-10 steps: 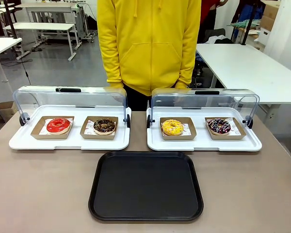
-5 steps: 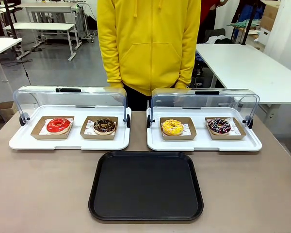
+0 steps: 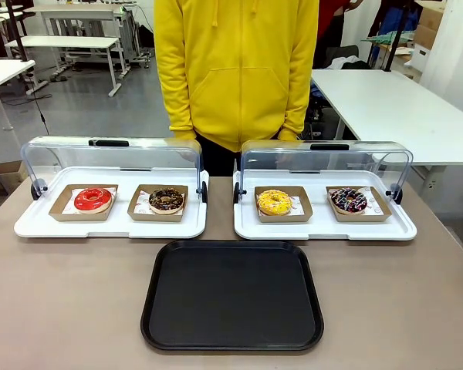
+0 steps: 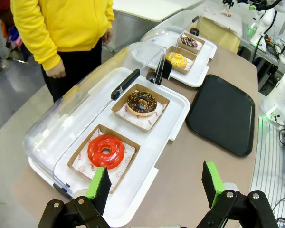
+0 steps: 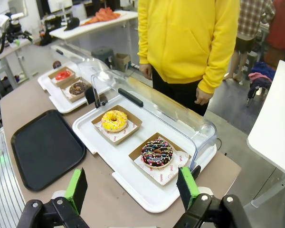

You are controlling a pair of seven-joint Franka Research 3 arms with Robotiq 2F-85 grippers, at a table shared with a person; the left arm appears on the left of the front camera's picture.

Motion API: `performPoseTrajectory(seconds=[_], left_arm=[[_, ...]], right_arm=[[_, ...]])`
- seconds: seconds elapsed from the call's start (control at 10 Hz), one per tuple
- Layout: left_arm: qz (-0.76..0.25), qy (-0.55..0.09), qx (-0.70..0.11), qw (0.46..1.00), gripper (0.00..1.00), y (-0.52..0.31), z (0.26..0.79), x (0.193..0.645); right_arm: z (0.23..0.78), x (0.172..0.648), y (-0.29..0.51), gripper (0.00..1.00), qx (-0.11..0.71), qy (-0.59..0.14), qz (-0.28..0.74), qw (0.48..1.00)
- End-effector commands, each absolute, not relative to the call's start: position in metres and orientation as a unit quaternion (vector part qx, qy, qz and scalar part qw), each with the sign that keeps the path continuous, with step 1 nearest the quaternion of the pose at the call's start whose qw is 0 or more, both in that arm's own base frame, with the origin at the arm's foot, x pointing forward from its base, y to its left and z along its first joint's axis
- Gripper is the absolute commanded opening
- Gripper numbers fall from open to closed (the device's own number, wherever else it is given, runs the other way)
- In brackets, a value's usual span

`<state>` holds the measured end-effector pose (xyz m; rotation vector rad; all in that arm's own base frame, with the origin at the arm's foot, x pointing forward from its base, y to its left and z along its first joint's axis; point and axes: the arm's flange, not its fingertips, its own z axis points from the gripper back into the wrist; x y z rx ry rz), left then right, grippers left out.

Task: Move the second donut from the left to the tray.
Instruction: Pick up the Paper togo box containing the Donut indicated by the person and place it on the Handle tray.

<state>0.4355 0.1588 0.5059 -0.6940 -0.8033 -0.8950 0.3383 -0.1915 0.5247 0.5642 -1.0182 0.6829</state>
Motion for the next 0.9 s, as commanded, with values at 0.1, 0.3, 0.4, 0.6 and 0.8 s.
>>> performPoseTrajectory(seconds=[0.1, 0.3, 0.4, 0.6, 0.8], left_arm=[[-0.414, -0.372, -0.323, 0.766, 1.00, 0.1582, 0.5075, 0.4347], [-0.414, -0.372, -0.323, 0.766, 1.00, 0.1582, 0.5075, 0.4347], [-0.414, -0.372, -0.323, 0.766, 1.00, 0.1582, 0.5075, 0.4347], [-0.414, -0.372, -0.323, 0.766, 1.00, 0.1582, 0.5075, 0.4347], [-0.414, -0.372, -0.323, 0.766, 1.00, 0.1582, 0.5075, 0.4347]], right_arm=[[0.5253, 0.3417, -0.1923, 1.00, 0.259, -0.484, 0.322, 0.771], [0.5253, 0.3417, -0.1923, 1.00, 0.259, -0.484, 0.322, 0.771], [0.5253, 0.3417, -0.1923, 1.00, 0.259, -0.484, 0.322, 0.771], [0.5253, 0.3417, -0.1923, 1.00, 0.259, -0.484, 0.322, 0.771], [0.5253, 0.3417, -0.1923, 1.00, 0.259, -0.484, 0.322, 0.771]])
